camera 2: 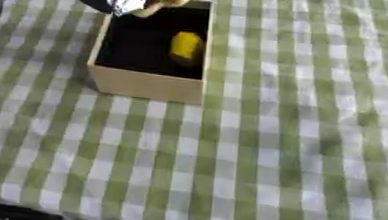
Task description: Pick up objects on the table and place them in the box.
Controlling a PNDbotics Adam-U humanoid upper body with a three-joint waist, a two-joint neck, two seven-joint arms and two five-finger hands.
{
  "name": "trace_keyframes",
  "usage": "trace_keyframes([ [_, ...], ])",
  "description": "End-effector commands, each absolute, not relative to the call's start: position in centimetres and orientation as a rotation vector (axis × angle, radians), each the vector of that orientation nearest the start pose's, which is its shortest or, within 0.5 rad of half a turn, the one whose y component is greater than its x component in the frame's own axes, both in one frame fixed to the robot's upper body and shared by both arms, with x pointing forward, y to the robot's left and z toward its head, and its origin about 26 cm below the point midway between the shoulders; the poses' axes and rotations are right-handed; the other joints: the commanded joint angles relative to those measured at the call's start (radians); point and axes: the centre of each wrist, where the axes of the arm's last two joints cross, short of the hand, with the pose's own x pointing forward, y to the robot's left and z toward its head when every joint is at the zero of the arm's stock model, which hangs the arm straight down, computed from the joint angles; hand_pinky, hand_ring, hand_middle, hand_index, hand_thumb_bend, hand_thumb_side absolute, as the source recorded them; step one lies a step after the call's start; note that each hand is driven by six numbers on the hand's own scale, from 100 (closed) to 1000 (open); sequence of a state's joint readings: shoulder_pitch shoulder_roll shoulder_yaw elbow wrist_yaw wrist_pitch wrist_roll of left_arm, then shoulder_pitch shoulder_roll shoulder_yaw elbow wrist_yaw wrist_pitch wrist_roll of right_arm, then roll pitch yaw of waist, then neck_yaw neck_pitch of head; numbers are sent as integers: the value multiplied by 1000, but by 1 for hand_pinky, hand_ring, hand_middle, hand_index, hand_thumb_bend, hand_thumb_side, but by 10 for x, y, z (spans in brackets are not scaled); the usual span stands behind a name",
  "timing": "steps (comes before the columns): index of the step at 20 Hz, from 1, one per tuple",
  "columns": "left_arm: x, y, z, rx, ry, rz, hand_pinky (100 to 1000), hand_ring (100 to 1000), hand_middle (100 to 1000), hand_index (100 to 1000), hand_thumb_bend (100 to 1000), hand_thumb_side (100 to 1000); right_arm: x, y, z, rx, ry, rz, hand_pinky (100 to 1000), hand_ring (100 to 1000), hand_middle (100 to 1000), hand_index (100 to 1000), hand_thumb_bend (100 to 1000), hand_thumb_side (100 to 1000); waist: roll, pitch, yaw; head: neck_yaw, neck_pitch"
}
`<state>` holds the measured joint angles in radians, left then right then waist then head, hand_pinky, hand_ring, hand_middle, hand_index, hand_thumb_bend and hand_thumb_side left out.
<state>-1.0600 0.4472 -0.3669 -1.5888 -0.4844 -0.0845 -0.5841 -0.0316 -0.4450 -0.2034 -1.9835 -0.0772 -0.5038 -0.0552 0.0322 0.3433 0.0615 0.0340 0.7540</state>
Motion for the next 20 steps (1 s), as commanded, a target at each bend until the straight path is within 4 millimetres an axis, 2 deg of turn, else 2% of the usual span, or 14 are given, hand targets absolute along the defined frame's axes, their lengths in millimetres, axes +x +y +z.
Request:
trace_keyframes([
  [1,391,135,333,-784,2523,2330,558,585,537,646,100,100,261,-352,167,-372,-2561,347,925,824,684,843,100,524,-5,-17,-4,-1,-8],
  [7,421,142,302,-952,2422,2465,565,600,544,654,136,100,261,-351,167,-368,-2563,332,927,824,683,843,100,525,-4,-15,-9,-5,-9],
  [11,427,144,295,-971,2411,2469,567,600,545,655,138,100,261,-351,166,-364,-2559,330,927,824,682,843,100,525,-3,-15,-9,-10,-6],
  [13,429,146,293,-983,2406,2486,585,616,558,672,184,100,261,-351,166,-363,-2558,329,927,824,682,842,100,525,-3,-15,-10,-11,-4],
  [15,433,148,291,-1006,2370,2530,646,674,615,746,293,106,261,-351,166,-362,-2558,327,926,824,681,842,100,525,-4,-16,-10,-11,-4],
  [17,435,150,290,-1032,2341,2553,752,786,734,849,386,187,261,-351,166,-361,-2558,326,926,823,680,841,100,525,-4,-17,-10,-12,-5],
  [20,439,153,289,-1093,2310,2561,816,856,793,899,501,267,261,-350,165,-357,-2555,326,927,824,680,842,100,525,-5,-18,-9,-11,-4],
])
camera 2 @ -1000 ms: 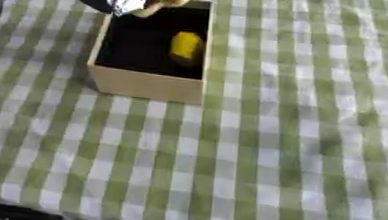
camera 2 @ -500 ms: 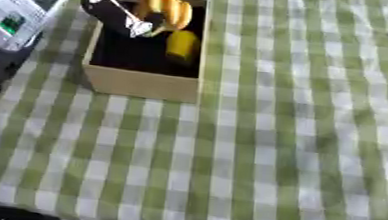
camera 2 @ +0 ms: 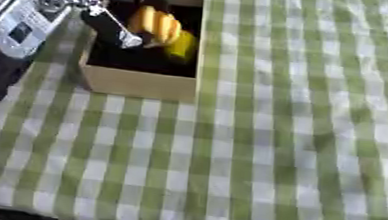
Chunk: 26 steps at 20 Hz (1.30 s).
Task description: Pick up objects on the table and place them in the box.
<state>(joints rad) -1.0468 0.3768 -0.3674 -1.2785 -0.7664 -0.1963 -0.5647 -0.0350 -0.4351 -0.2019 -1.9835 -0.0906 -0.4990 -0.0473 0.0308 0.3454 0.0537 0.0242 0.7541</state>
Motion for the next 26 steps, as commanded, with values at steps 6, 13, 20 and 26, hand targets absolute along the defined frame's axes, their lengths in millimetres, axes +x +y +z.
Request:
trace_keyframes([
  [6,441,158,289,-1243,2299,2484,826,882,807,903,562,393,260,-350,164,-353,-2550,325,927,823,679,841,100,525,-8,-21,2,0,-4],
  [13,392,180,339,-1088,2911,1742,758,766,735,847,102,418,260,-352,166,-367,-2570,325,922,822,681,841,100,524,-14,-20,6,-4,-4],
  [20,300,227,368,-506,3325,578,721,741,711,827,141,501,261,-356,173,-392,-2619,317,916,821,685,840,100,524,-19,-17,17,-20,-15],
  [26,302,268,332,-343,3302,76,723,754,718,832,211,496,264,-358,182,-401,-2685,296,909,820,690,838,100,524,-31,-16,12,-18,-29],
])
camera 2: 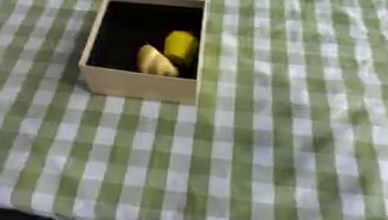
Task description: Pick up objects on the table and place them in the box.
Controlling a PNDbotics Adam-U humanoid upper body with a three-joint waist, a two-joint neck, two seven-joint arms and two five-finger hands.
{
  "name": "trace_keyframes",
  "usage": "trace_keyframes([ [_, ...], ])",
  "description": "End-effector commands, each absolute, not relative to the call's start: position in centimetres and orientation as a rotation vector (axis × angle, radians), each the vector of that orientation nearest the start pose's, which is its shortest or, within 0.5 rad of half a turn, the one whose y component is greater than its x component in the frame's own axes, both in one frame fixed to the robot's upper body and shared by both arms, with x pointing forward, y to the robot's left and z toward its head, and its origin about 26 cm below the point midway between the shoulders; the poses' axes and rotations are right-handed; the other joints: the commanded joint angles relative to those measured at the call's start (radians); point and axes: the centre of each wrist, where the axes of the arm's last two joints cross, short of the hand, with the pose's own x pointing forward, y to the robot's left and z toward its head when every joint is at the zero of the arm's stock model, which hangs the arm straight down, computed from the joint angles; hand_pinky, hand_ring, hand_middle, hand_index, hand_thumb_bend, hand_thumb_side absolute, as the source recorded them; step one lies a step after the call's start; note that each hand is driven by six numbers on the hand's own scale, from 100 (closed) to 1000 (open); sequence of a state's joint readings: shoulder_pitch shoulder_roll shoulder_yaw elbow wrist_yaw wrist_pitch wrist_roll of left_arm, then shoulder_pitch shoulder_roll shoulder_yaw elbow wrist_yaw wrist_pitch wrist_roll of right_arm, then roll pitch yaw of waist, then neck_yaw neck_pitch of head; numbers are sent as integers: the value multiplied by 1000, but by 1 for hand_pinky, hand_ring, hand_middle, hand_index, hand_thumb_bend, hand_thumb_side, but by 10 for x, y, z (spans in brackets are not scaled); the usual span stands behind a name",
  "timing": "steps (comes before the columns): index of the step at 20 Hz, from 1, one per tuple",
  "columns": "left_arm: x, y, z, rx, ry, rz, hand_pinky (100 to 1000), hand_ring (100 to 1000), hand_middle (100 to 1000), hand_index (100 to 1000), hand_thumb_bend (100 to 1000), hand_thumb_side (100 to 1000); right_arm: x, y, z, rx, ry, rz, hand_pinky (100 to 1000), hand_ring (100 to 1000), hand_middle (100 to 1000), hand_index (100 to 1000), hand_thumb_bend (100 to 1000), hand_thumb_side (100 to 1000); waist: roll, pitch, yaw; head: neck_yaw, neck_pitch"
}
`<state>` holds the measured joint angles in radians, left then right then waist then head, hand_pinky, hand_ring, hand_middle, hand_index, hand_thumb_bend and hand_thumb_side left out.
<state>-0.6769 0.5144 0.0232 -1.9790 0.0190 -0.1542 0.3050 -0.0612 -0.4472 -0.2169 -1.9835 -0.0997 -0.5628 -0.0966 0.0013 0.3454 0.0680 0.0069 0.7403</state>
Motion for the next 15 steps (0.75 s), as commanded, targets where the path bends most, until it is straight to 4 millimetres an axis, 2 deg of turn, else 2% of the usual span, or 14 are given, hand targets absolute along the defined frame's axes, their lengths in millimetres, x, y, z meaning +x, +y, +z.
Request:
trace_keyframes([
  [1,302,274,324,-341,3289,26,723,754,718,832,218,493,264,-358,183,519,3481,-378,908,820,691,838,100,524,-4,-15,-3,-4,-18],
  [7,303,292,288,-369,3274,-104,717,745,709,831,219,506,266,-358,190,499,3437,-328,905,819,694,837,100,525,-14,-13,-11,-27,-32],
  [9,302,294,281,-381,3287,-117,715,742,707,828,197,503,267,-358,192,491,3425,-317,903,817,694,836,100,525,-16,-14,-13,-24,-33],
  [15,302,296,273,-418,3314,-123,713,735,696,827,207,520,267,-359,194,486,3408,-296,900,814,693,836,100,526,-21,-15,-15,-12,-34],
])
